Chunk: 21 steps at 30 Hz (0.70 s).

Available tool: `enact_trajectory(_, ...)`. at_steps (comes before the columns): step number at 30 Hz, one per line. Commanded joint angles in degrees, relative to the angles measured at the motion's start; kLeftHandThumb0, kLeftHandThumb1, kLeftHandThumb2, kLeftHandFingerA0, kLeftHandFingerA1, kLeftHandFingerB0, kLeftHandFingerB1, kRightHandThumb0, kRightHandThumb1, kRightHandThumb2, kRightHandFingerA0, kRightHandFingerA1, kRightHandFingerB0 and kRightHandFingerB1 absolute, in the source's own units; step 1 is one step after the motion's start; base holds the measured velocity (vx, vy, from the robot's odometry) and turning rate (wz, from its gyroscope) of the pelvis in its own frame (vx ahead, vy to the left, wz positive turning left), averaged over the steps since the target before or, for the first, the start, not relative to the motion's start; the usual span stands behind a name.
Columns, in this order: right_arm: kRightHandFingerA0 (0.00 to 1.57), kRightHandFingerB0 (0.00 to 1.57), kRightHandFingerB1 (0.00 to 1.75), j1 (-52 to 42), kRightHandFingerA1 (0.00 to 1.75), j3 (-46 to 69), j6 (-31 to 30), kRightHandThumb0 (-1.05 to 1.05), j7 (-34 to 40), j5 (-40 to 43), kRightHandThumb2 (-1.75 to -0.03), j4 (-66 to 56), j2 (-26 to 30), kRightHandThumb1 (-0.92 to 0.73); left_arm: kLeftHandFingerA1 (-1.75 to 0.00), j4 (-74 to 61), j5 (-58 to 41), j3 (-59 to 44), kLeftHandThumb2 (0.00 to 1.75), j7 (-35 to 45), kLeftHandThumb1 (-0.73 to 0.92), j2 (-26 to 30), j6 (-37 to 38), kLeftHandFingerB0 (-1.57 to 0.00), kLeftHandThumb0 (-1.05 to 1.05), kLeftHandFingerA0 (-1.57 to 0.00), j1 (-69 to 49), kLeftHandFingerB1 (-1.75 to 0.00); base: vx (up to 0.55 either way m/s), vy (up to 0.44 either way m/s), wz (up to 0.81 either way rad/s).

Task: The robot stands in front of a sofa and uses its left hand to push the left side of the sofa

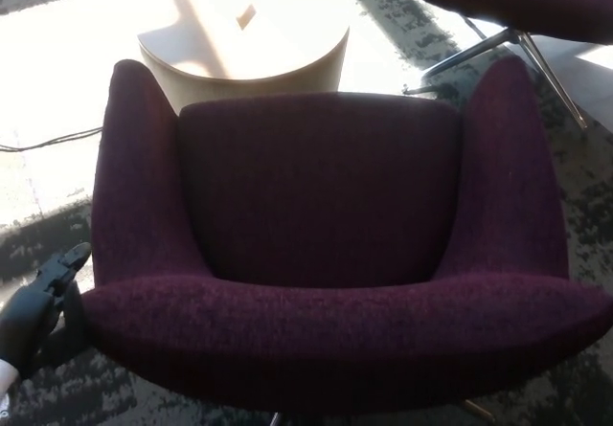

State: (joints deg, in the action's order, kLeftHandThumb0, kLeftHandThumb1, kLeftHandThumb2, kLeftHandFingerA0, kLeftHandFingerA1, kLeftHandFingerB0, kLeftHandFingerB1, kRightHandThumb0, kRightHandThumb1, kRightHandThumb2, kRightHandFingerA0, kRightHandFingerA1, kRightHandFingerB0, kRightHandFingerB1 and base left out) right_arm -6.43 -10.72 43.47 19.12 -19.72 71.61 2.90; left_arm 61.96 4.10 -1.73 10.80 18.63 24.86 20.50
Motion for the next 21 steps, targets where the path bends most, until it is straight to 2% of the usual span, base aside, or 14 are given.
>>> enact_trajectory(1, 0.81, 0.66, 0.45, 0.0, 0.61, 0.0, 0.5, -0.48, 0.3, 0.0, -0.61, 0.4, 0.5, -0.69, -0.16, 0.0, 0.8, 0.8, 1.32, 0.2, 0.92, -0.4, -2.3, 0.00, -0.85, 0.00, -0.2, -0.14, 0.00, 0.000, 0.00)
enact_trajectory(4, 0.81, 0.65, 0.45, 0.1, 0.63, 0.0, 0.2, -0.48, 0.6, -0.1, -0.61, 0.2, 0.5, -0.68, -0.16, -0.1, 0.8, 1.2, 1.32, 0.4, 0.92, -1.2, -2.0, 0.00, -0.85, 0.00, -0.2, -0.14, 0.00, 0.000, 0.00)
enact_trajectory(5, 0.81, 0.65, 0.45, 0.3, 0.61, -0.1, 0.2, -0.47, 0.6, -0.3, -0.61, 0.2, 0.5, -0.68, -0.11, -0.1, 1.0, 1.5, 1.06, 0.3, 0.86, -1.3, -1.5, 0.00, -0.89, 0.00, -0.1, -0.15, 0.00, 0.000, 0.00)
enact_trajectory(6, 0.82, 0.66, 0.45, 0.3, 0.61, -0.2, 0.2, -0.47, 0.7, -0.4, -0.61, 0.2, 0.5, -0.68, -0.17, -0.1, 1.2, 1.8, 1.30, 0.2, 0.90, -1.4, -1.6, 0.00, -0.82, 0.00, -0.1, -0.16, 0.00, 0.000, 0.00)
enact_trajectory(11, 0.82, 0.66, 0.45, 0.3, 0.61, 0.1, 0.2, -0.48, -0.2, 0.2, -0.61, 0.3, 0.4, -0.69, -0.12, -1.1, 1.0, 3.0, 1.30, 1.6, 0.92, -2.8, -3.7, 0.00, -0.91, 0.00, -0.6, -0.11, 0.00, 0.000, 0.00)
enact_trajectory(13, 0.85, 0.67, 0.46, 0.2, 0.63, 0.2, 0.5, -0.46, -0.2, 0.3, -0.60, 0.2, 0.4, -0.68, -0.20, -1.5, 1.6, 4.0, 1.28, 1.3, 0.87, -3.9, -3.0, 0.00, -0.84, 0.00, -1.0, -0.18, 0.00, 0.000, 0.00)
enact_trajectory(15, 0.85, 0.67, 0.46, 0.2, 0.63, -0.1, 0.8, -0.46, 0.4, -0.2, -0.60, 0.2, 0.5, -0.68, -0.20, -1.9, 1.5, 4.5, 1.28, 1.7, 0.87, -4.1, -2.6, 0.00, -0.84, 0.00, -1.2, -0.18, 0.00, 0.000, 0.00)
enact_trajectory(16, 0.83, 0.67, 0.46, 0.3, 0.63, -0.1, 0.5, -0.47, 0.6, -0.3, -0.60, 0.2, 0.5, -0.68, -0.18, -1.7, 1.7, 5.0, 1.01, 1.5, 0.85, -4.9, -0.9, -0.01, -0.91, 0.00, -1.5, -0.20, 0.00, 0.000, 0.00)
enact_trajectory(17, 0.83, 0.66, 0.45, 0.4, 0.61, -0.1, 0.1, -0.49, 0.5, -0.2, -0.61, 0.2, 0.5, -0.69, -0.26, -2.4, 1.7, 5.3, 1.27, 1.5, 0.87, -5.5, -0.6, -0.01, -0.84, 0.00, -1.9, -0.21, 0.00, 0.000, 0.00)
enact_trajectory(19, 0.83, 0.66, 0.45, 0.4, 0.61, 0.0, 0.0, -0.49, 0.4, -0.2, -0.61, 0.2, 0.5, -0.69, -0.26, -2.9, 1.7, 5.6, 1.27, 1.5, 0.87, -5.7, -0.6, -0.01, -0.84, 0.00, -2.1, -0.21, 0.00, 0.000, 0.00)
enact_trajectory(21, 0.84, 0.67, 0.46, 0.4, 0.62, 0.0, 0.2, -0.47, 0.4, -0.2, -0.61, 0.3, 0.7, -0.69, -0.20, -5.4, 1.5, 6.5, 1.27, 2.2, 0.88, -7.1, -1.1, -0.07, -0.95, -0.03, -3.1, -0.16, 0.00, 0.000, 0.00)
